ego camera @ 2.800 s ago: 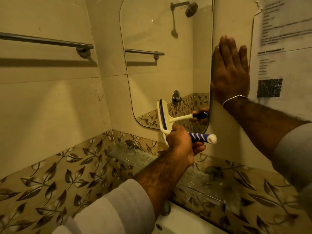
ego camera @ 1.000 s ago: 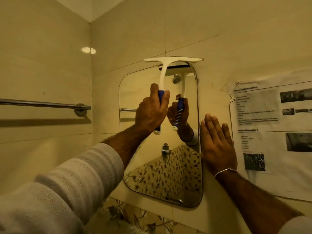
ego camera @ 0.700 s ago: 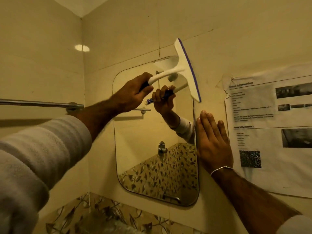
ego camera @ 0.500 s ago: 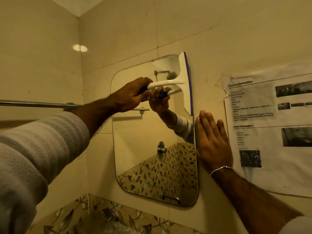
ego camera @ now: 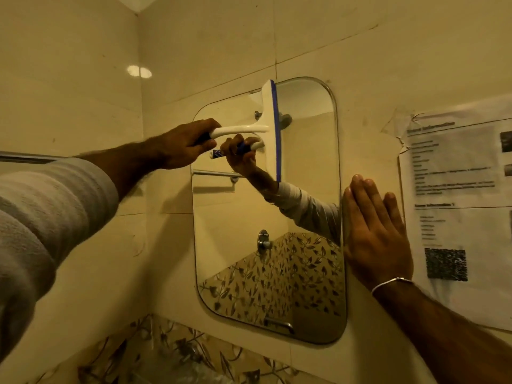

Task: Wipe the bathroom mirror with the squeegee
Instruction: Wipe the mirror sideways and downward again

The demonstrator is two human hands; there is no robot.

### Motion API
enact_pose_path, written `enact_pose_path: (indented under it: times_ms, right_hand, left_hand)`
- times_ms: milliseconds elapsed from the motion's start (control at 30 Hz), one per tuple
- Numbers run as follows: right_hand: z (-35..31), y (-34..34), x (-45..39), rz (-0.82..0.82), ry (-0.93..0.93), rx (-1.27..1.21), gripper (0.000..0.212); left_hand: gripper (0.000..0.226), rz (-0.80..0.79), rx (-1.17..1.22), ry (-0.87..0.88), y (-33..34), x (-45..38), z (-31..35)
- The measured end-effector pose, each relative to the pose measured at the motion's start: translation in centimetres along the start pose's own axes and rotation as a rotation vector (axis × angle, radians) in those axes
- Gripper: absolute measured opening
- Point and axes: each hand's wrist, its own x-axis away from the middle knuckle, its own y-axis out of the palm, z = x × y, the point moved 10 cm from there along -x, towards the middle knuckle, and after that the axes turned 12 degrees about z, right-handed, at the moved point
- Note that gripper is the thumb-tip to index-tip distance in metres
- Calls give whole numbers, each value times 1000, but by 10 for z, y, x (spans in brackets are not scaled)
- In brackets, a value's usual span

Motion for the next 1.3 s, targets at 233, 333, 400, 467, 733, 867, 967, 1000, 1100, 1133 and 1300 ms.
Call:
enact_pose_path:
  times_ms: [233,333,400,467,733,867,967,1000,1100,1133,1300]
  right_hand:
    - [-1,2,-1,-18,12,-4,67]
    - [0,1,-1,-8,13,0,70]
    - [-1,0,-1,-6,12,-2,72]
    - [-1,0,-1,-1,13,-5,71]
    - [-1,-1,-2,-1,14,-17,66]
    - [0,-1,-2,-7,9,-19,68]
    - [2,1,-1,-29,7,-9,76]
    - [3,3,-1,-38,5,0,81]
    - [2,6,1,-50,1,14,91]
    - [2,6,1,-55,6,19,94]
    - [2,5,1,-53,-2,16,90]
  left_hand:
    - [16,-38,-88,-132,-11,33,-72]
    - [13,-62,-131,-188,-19,49,-102]
    - [11,-92,-172,-205,-26,59,-117]
    - [8,-124,-220,-205,-33,65,-126]
    - [7,-211,-595,-218,-67,64,-137]
    - [11,-197,-743,-231,-91,73,-140]
    - [15,-113,-655,-231,-104,63,-118]
    - [17,-81,-598,-212,-107,56,-103]
    - [20,61,-373,-109,-113,27,-40]
    - [20,106,-297,-70,-113,18,-17]
    - [21,119,-19,75,-74,-15,72]
